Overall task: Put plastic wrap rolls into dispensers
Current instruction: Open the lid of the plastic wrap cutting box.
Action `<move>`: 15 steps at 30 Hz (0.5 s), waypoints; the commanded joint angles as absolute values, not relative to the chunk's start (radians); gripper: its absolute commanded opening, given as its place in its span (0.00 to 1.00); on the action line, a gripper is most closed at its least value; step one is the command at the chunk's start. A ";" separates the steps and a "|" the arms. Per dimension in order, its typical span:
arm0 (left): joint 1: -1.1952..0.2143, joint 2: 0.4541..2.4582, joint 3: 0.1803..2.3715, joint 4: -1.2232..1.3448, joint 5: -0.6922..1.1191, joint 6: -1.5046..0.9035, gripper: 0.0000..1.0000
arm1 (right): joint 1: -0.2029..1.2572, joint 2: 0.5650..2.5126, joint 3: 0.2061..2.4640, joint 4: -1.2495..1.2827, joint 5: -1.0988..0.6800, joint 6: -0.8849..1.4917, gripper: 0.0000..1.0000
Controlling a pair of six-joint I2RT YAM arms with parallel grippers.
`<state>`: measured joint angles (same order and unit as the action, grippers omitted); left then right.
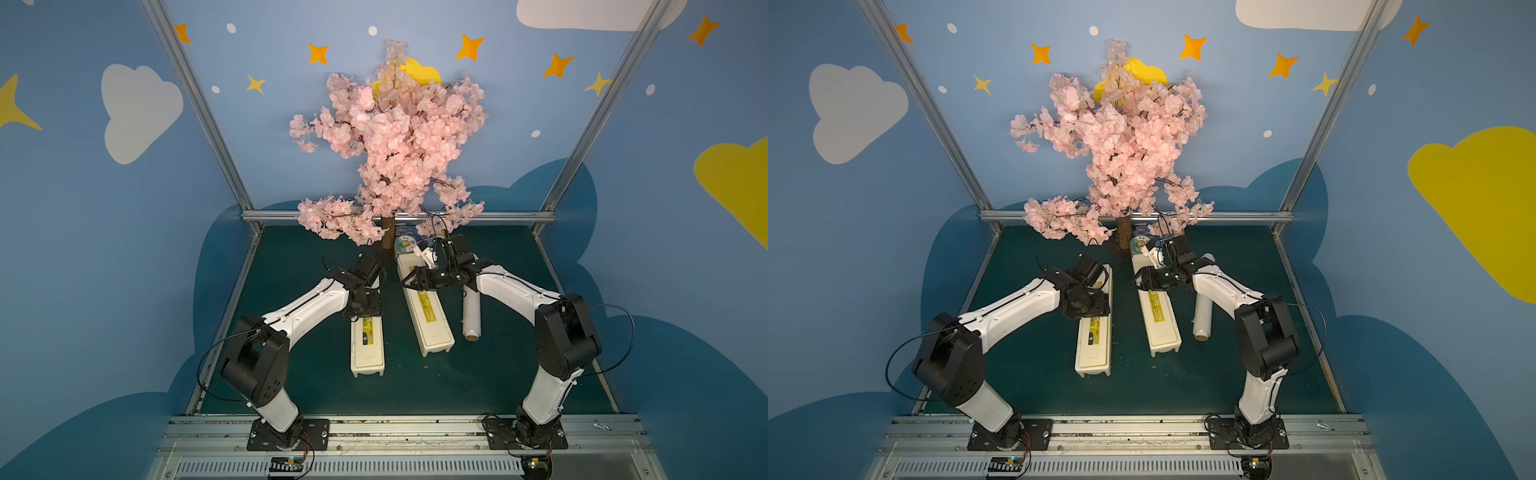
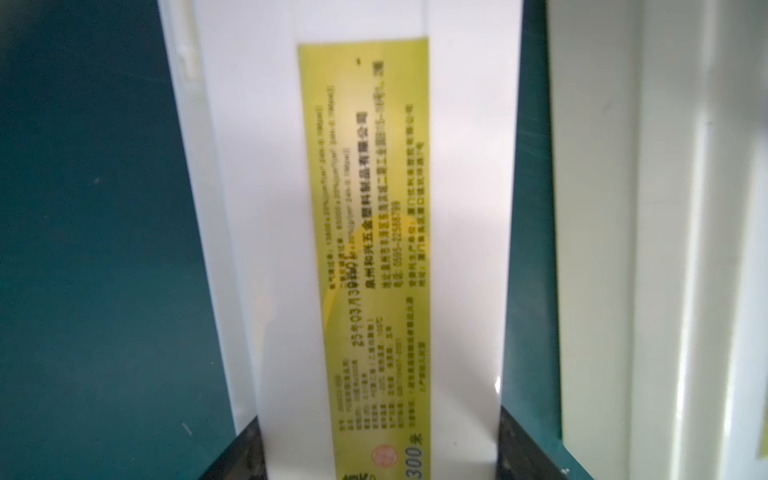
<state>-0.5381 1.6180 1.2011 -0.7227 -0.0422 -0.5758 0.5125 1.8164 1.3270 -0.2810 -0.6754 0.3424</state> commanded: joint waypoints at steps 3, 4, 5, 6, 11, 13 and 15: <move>-0.498 1.523 1.135 -0.596 0.110 -0.460 0.56 | 0.552 1.885 1.405 -0.337 -0.696 0.319 0.42; -0.486 1.511 1.122 -0.580 0.136 -0.449 0.55 | 0.563 1.899 1.424 -0.360 -0.695 0.311 0.39; -0.469 1.496 1.106 -0.565 0.164 -0.443 0.55 | 0.578 1.915 1.447 -0.382 -0.690 0.301 0.37; -0.455 1.483 1.092 -0.553 0.180 -0.442 0.55 | 0.592 1.928 1.461 -0.391 -0.687 0.300 0.35; -0.380 1.430 1.011 -0.466 0.306 -0.438 0.54 | 0.652 1.999 1.538 -0.411 -0.687 0.308 0.24; -0.357 1.418 0.995 -0.452 0.340 -0.435 0.54 | 0.670 2.021 1.562 -0.421 -0.674 0.314 0.23; -0.336 1.413 0.987 -0.446 0.368 -0.428 0.54 | 0.687 2.046 1.592 -0.435 -0.664 0.322 0.23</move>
<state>-0.3634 1.4509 0.9867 -0.5106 0.2874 -0.4679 0.6724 2.0186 1.5475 -0.3885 -0.6765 0.3180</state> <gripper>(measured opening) 0.742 0.228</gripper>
